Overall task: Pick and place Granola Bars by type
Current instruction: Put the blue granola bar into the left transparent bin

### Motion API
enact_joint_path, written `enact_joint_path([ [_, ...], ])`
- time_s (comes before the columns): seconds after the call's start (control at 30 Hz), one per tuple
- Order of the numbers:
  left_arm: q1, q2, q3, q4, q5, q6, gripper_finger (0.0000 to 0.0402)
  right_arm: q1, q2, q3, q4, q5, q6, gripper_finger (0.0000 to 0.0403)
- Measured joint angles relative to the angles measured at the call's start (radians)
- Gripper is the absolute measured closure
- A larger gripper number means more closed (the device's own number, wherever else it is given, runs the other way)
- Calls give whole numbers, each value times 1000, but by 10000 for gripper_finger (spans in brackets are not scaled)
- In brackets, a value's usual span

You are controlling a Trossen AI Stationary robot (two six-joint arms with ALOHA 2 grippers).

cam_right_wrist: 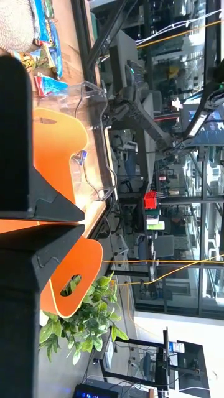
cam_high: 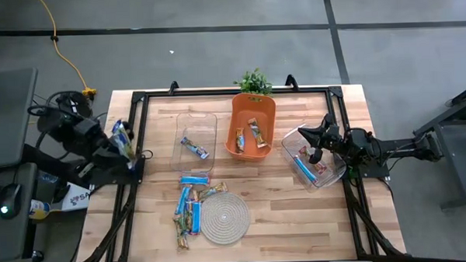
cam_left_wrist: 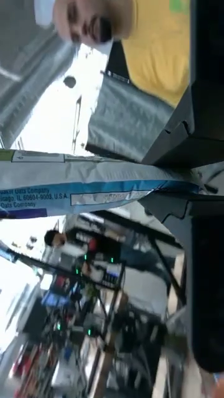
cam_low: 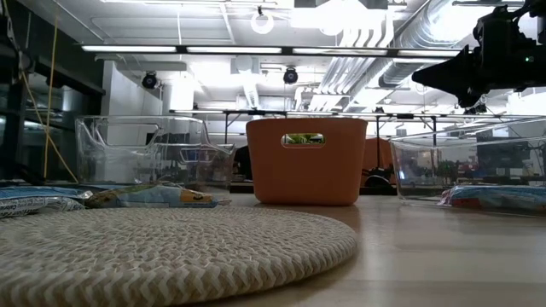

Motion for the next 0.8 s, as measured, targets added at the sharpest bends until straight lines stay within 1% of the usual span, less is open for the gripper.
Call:
enact_joint_path([
  [0.13,0,-20,0,-25,-55,18,355,0,0,0,0,0,0,402],
  [0.3,0,-45,0,-32,-218,43,355,0,0,0,0,0,0,402],
  [0.4,0,-58,0,-48,-368,43,355,0,0,0,0,0,0,402],
  [0.53,0,-60,0,-77,-613,32,355,0,0,0,0,0,0,402],
  [0.6,0,-60,0,-132,-705,-9,355,0,0,0,0,0,0,402],
  [0.67,0,-60,0,-209,-774,-83,355,0,0,0,0,0,0,402],
  [0.8,0,-60,0,-414,-830,-338,355,0,0,0,0,0,0,402],
])
